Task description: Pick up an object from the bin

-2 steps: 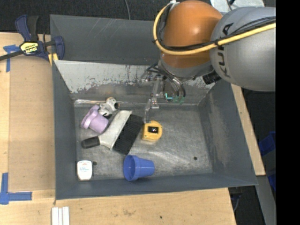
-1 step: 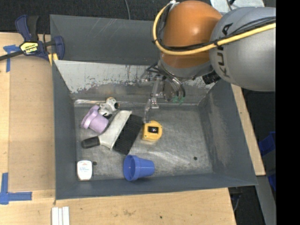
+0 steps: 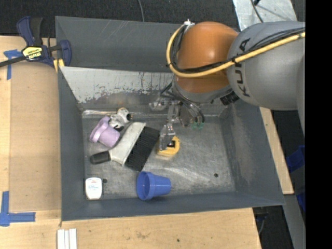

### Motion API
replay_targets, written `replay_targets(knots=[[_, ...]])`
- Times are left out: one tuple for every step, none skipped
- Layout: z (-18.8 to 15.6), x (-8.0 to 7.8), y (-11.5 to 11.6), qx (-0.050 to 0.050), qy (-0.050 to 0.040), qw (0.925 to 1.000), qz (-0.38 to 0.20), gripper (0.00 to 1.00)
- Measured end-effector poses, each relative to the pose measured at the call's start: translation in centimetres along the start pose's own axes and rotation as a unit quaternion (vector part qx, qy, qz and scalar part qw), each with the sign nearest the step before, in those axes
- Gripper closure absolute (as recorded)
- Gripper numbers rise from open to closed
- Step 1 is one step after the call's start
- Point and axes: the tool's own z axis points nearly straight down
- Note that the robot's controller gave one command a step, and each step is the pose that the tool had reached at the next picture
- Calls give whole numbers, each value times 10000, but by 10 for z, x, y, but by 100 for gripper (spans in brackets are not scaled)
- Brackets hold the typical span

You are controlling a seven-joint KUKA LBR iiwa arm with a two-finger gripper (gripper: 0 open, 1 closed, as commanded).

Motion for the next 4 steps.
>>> replay_targets(knots=[[-12, -7, 15, 13, -115, 9999, -50, 0], [92, -21, 31, -6, -133, 9993, 352, 100], [92, -21, 31, -6, -133, 9993, 351, 100], [-68, -19, 31, -7, -71, 9982, 602, 100]])
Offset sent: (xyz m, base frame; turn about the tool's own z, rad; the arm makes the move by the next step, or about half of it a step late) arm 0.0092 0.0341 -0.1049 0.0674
